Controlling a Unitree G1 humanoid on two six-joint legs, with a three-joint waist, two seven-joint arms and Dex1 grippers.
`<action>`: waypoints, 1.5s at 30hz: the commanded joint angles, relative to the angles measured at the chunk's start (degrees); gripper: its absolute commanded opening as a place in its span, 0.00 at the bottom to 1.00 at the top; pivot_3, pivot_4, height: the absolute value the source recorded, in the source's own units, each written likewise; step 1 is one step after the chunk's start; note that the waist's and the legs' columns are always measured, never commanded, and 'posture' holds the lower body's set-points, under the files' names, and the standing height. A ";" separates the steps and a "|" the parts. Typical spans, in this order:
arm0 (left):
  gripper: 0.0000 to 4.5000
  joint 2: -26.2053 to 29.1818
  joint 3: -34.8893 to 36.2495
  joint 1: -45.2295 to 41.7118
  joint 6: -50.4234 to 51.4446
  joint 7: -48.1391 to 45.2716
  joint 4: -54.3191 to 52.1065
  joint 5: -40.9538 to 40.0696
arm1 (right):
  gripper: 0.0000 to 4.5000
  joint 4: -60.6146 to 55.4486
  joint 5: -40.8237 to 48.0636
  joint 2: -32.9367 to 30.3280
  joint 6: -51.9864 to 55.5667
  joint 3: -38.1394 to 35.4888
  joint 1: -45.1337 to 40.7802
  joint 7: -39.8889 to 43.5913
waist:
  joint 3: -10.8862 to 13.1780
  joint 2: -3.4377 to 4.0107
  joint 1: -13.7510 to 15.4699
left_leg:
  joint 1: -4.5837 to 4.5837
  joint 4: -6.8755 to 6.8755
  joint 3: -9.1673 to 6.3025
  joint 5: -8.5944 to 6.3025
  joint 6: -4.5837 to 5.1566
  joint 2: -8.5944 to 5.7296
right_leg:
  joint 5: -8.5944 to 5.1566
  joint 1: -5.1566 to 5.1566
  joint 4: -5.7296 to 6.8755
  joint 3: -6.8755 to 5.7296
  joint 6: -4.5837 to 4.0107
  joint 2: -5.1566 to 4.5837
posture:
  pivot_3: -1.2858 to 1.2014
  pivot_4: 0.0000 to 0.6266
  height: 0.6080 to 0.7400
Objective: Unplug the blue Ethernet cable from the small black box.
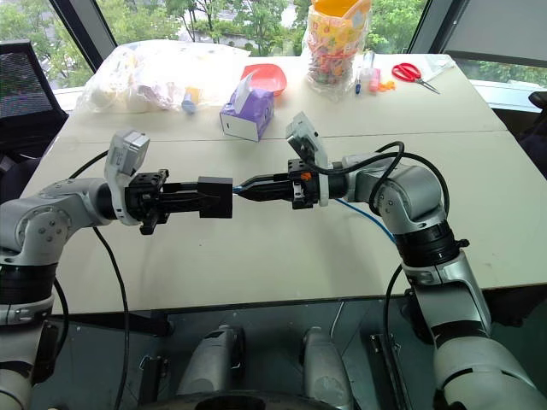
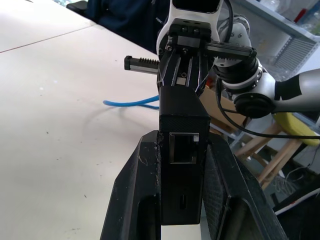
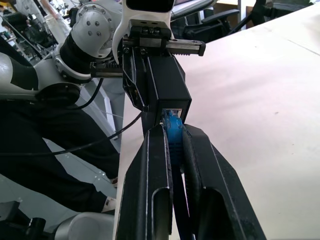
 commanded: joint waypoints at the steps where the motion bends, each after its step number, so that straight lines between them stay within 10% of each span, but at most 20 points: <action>1: 0.11 2.28 4.41 0.10 -1.33 -1.22 -0.21 -0.90 | 0.01 7.61 -6.62 -6.67 -1.96 -3.87 0.60 -1.77 | 0.01 -0.06 0.36 | -0.01 0.01 0.00 0.00 0.00 -0.01 | 0.00 0.00 0.00 0.00 0.00 0.00 | 0.52 0.24 0.96; 8: 0.11 1.61 4.65 0.22 -1.81 -1.10 -0.35 -0.35 | 0.01 7.10 -7.64 -6.15 -1.07 -4.61 0.41 -0.82 | 0.04 -0.06 -0.29 | -0.05 -0.03 0.04 -0.01 0.01 0.00 | 0.01 -0.08 -0.04 0.01 0.01 -0.01 | 0.52 0.24 0.96; 20: 0.11 -6.70 -3.15 3.01 -14.53 4.63 1.29 12.52 | 0.01 39.36 -28.41 2.69 -22.84 -4.92 -11.26 -20.90 | 0.05 -0.05 0.04 | -0.12 0.06 0.02 0.00 0.01 -0.04 | 0.03 -0.02 -0.03 0.02 0.04 -0.01 | 0.52 0.24 0.96; 29: 0.11 -20.07 -6.35 2.43 -33.63 13.96 14.18 25.70 | 0.96 39.10 -31.14 4.11 -22.55 -7.91 -10.47 -26.37 | 0.04 -0.03 0.01 | -0.10 0.02 0.03 0.00 0.02 -0.04 | 0.14 -0.05 0.00 0.02 0.24 0.00 | 0.52 0.24 0.96; 35: 0.11 -25.97 -3.07 -0.09 -27.36 19.65 20.10 22.76 | 0.98 18.34 -27.40 2.10 -9.40 -13.32 0.19 -29.09 | 0.03 -0.03 0.49 | -0.13 0.07 -0.02 0.00 0.03 -0.05 | 0.14 -0.01 0.01 0.00 0.26 0.00 | 0.52 0.24 0.96; 45: 0.11 -28.56 -4.75 0.63 -55.40 19.97 30.54 34.04 | 0.98 -3.11 -24.50 3.73 1.00 -15.79 10.64 -33.77 | 0.00 0.02 0.15 | -0.01 0.06 -0.01 -0.01 0.04 -0.05 | 0.14 0.01 0.03 0.01 0.24 0.00 | 0.52 0.24 0.96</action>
